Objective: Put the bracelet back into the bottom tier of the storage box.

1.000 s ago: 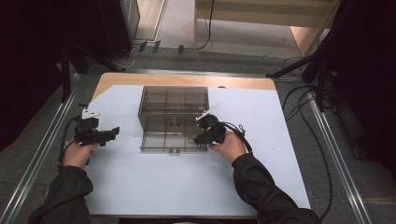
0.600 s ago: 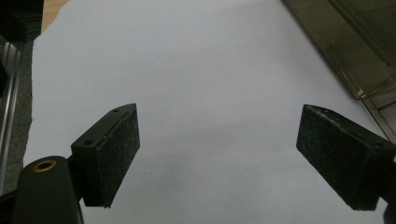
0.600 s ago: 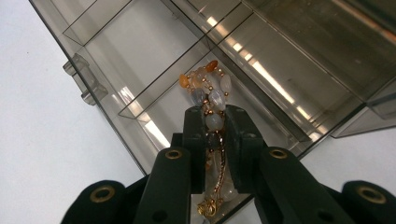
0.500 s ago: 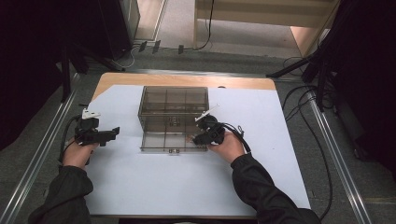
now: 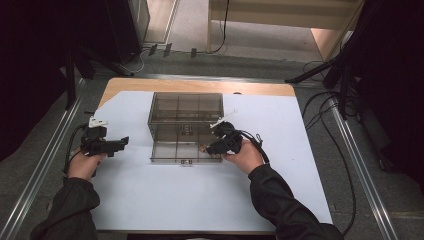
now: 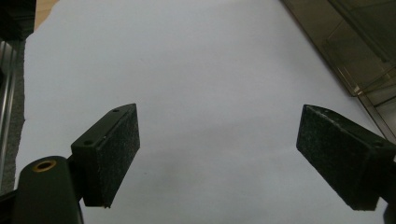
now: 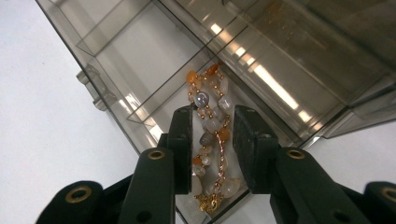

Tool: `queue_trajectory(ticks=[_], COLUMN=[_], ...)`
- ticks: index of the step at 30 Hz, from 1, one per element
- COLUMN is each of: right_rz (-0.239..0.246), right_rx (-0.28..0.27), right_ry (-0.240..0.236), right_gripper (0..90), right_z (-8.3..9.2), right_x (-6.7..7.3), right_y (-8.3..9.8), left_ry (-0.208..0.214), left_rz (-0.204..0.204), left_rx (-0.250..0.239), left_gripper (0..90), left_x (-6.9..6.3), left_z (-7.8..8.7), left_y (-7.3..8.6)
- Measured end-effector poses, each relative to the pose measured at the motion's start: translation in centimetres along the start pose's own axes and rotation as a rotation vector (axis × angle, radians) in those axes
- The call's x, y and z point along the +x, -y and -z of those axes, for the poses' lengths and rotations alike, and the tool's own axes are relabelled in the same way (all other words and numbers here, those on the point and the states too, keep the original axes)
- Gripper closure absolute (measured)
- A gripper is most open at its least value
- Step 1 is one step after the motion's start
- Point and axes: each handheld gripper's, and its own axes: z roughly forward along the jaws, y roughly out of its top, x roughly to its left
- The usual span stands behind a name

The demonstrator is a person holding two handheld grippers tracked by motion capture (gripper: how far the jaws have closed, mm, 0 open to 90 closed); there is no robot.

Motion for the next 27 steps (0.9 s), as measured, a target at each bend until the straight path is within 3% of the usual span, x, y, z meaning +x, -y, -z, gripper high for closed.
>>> queue_trajectory(ticks=[21, 27], right_rz=[0.008, 0.045], right_rx=[-0.095, -0.121], right_ry=[-0.04, -0.043], right_gripper=[54.5, 50.6], right_z=[2.2, 3.3], right_x=[-0.1, -0.2], right_y=[0.0, 0.5], left_ry=[0.005, 0.008], left_rz=[-0.004, -0.004], left_rx=[0.01, 0.007], left_gripper=[14.5, 14.5], left_x=[-0.1, -0.1], left_z=[-0.1, -0.2], left_y=[-0.1, -0.3])
